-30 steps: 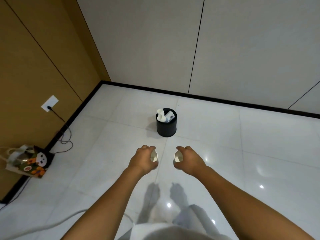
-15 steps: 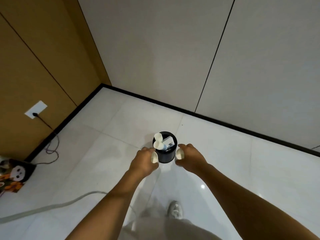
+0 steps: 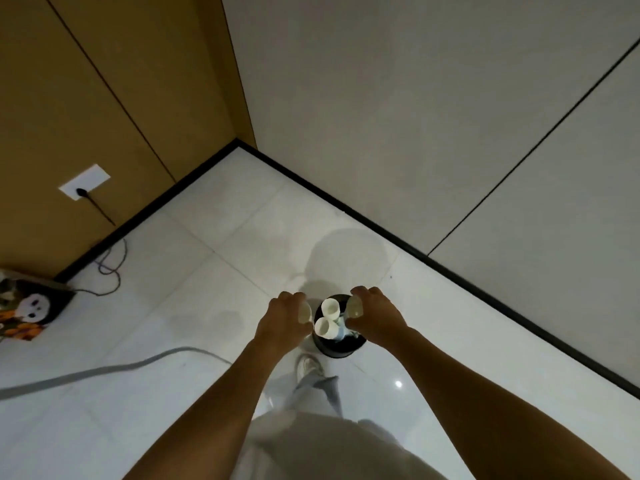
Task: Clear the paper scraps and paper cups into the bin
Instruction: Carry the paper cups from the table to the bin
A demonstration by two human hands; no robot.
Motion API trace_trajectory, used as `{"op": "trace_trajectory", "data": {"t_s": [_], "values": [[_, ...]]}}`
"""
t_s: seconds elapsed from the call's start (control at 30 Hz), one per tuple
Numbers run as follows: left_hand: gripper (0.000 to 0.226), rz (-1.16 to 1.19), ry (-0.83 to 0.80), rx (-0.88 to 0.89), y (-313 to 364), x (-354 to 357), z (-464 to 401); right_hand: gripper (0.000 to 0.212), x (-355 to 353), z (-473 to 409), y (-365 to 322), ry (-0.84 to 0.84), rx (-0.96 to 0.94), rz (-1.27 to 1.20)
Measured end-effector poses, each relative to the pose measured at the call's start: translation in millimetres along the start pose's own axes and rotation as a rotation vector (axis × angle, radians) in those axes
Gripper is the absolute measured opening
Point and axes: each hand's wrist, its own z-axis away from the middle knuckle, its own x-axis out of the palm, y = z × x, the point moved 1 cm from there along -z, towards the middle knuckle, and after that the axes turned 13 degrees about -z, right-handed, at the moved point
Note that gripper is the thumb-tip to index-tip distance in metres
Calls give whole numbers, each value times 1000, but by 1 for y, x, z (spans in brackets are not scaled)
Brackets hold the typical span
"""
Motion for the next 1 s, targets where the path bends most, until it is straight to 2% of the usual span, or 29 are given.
{"op": "trace_trajectory", "data": {"t_s": [0.23, 0.4, 0.57, 0.8, 1.0], "values": [[60, 59, -1, -128, -14, -13, -65, 65, -18, -91, -19, -103, -16, 10], [58, 184, 28, -284, -14, 7, -95, 64, -23, -153, -21, -221, -90, 91], [63, 318, 62, -497, -3, 61, -132, 60, -12, -221, 7, -342, -185, 215], [60, 478, 34, -773, 4, 153, -178, 59, 24, -288, 63, -493, -224, 288], [61, 541, 104, -859, -4, 237, -227, 58, 85, -341, 114, -568, -283, 323]]}}
